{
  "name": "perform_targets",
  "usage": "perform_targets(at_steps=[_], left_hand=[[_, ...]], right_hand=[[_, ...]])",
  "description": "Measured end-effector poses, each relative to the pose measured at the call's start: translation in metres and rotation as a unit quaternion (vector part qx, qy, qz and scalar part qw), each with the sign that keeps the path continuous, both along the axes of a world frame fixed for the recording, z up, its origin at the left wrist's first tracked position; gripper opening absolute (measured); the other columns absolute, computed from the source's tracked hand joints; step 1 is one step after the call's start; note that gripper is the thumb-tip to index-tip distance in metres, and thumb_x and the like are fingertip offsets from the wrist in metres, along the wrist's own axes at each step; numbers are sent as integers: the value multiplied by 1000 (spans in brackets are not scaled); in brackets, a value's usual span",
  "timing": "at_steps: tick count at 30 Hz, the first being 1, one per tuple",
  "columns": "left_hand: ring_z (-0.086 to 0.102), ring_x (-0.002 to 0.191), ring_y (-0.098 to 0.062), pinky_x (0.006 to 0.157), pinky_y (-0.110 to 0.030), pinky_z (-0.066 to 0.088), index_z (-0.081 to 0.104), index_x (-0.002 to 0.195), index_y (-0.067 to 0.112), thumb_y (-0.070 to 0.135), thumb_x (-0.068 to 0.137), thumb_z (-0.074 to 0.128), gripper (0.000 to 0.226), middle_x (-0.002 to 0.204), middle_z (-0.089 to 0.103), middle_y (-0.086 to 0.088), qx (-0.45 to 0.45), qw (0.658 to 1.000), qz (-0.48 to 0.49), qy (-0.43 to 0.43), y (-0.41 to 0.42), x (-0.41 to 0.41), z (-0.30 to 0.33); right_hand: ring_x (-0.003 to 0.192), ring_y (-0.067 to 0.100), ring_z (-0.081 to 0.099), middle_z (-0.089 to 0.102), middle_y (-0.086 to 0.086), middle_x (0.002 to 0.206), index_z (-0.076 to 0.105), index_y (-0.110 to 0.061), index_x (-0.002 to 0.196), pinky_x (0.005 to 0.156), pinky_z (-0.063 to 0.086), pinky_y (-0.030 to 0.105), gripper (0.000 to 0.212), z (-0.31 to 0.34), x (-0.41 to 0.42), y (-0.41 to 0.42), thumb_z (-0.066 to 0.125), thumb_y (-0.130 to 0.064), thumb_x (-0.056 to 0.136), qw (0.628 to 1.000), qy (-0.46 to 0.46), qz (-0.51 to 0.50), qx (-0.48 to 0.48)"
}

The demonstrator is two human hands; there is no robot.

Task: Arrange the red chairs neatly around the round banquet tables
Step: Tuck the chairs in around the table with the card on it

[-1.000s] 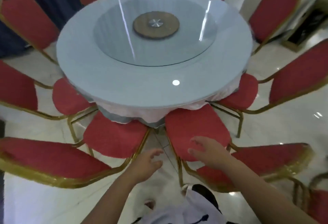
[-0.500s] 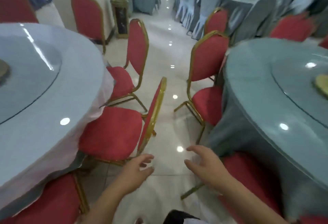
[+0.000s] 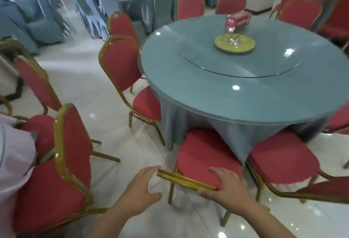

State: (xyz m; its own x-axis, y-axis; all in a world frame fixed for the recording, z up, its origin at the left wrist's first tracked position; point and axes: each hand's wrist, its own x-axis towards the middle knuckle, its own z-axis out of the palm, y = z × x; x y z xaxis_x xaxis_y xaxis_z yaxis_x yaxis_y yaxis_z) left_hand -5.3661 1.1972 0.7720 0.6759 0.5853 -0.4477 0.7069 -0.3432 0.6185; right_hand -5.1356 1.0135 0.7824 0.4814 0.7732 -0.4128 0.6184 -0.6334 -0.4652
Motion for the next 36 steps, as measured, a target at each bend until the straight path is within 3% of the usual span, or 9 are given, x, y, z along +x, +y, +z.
perform_targets(at_steps=[2,4,7,8,10,14,17,28,36], left_hand=[[25,143,-12,118,-35,26,26,148,49,42,75,71,86,153,21,17,39,997,-43,47,-13,31,-3],[26,142,-12,119,-37,23,31,145,50,41,73,70,81,150,28,18,74,988,-88,99,-21,56,-7],[50,115,-5,107,-37,39,53,105,57,28,76,66,44,118,56,25,117,976,-129,127,-23,84,-11],[55,105,-4,102,-36,43,54,91,57,23,77,64,38,106,61,23,131,973,-132,134,-22,89,-12],[60,98,-4,95,-33,48,54,83,54,17,81,58,38,99,66,19,142,969,-140,145,-21,95,-13],[60,97,-3,89,-26,50,52,81,59,21,86,55,39,101,67,21,143,968,-155,136,-17,95,-17],[61,95,-5,84,-25,51,57,85,59,22,83,53,38,97,68,21,146,968,-157,134,-10,95,-18],[62,89,-2,74,-25,53,54,74,67,23,81,52,45,91,66,26,180,960,-158,147,65,102,-18],[61,96,-4,82,-22,48,54,84,67,25,85,45,43,102,66,21,187,955,-168,154,116,87,-18]], right_hand=[[138,10,31,37,-21,145,34,-47,145,115,24,44,103,-8,21,-31,56,-90,54,999,49,3,-3],[131,7,38,43,-25,136,42,-50,138,114,28,41,99,-21,37,-56,61,-87,48,997,74,7,-5],[101,5,58,61,-26,98,58,-52,96,96,47,38,47,-40,48,-79,58,-69,52,997,74,-16,18],[91,7,61,61,-22,89,57,-50,84,91,49,37,32,-42,47,-82,53,-63,55,997,68,-22,26],[87,10,60,58,-20,83,54,-51,76,86,50,35,21,-46,42,-86,42,-55,59,997,47,-42,45],[106,16,51,60,-18,98,63,-51,104,90,42,35,42,-54,34,-83,41,-38,71,997,-14,-66,34],[113,16,42,56,-20,109,63,-50,116,96,37,40,49,-56,36,-74,40,-39,74,999,-12,-38,-4],[121,24,41,54,-12,122,61,-46,124,101,32,45,51,-47,32,-8,45,-28,79,998,9,-63,-25],[120,26,43,54,-8,121,59,-49,123,99,31,45,52,-35,2,37,39,-35,77,996,34,-80,-32]])
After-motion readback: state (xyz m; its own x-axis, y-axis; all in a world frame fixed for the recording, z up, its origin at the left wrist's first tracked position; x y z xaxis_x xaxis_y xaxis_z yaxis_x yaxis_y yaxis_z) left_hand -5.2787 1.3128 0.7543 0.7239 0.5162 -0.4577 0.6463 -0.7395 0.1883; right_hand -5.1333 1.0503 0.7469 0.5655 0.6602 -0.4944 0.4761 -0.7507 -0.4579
